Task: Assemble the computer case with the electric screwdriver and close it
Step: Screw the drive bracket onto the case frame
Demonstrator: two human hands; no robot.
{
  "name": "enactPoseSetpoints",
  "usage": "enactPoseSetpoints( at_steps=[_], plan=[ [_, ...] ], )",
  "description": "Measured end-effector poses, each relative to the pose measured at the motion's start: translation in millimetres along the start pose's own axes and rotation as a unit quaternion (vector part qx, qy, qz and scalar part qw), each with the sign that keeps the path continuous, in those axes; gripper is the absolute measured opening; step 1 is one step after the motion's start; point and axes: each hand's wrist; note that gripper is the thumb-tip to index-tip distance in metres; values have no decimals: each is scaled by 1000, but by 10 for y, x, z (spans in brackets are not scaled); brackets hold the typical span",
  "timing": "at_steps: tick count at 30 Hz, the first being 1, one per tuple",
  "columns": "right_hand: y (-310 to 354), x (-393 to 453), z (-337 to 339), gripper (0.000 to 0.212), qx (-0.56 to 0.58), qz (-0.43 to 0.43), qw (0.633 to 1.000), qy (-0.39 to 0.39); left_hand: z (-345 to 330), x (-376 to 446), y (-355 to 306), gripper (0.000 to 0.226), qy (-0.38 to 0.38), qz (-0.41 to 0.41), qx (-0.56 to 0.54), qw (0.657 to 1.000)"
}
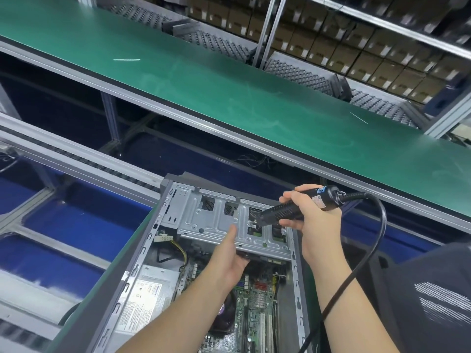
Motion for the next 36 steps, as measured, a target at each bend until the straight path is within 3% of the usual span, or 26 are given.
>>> enactPoseSetpoints(
  at_steps=[6, 11, 15, 20, 25, 33, 36],
  plan=[
    [-3, 35, 11, 26, -4, -4, 1000, -2, 1, -10, 12, 45, 1, -6, 6, 1000],
    [-5, 59, 33, 20, -15, 1, 1000, 1, 5, -15, 16, 45, -1, -10, 17, 1000],
    [5, 69, -3, 35, -25, 3, 1000, 13, 0, -7, 17, 45, -3, -12, 18, 1000],
    [-9, 66, 15, 24, -29, 7, 999, 16, -1, -2, 22, 46, -2, -9, 17, 1000],
    [14, 40, -2, 32, -37, 14, 999, 28, -17, -3, 31, 46, -5, -11, 12, 1000],
    [25, 5, -36, 14, -51, 34, 997, 52, -62, -62, 17, 48, -19, -7, -8, 1000],
    [39, 7, -24, 14, -48, 32, 997, 51, -100, -256, 30, 41, -62, -7, 23, 998]
  ],
)
Point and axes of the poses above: each hand's wrist, its own x-axis towards the middle knuckle, its own z-axis out of the back of the hand, y = z × x, and after that the axes turned 2 degrees about -z, right-handed
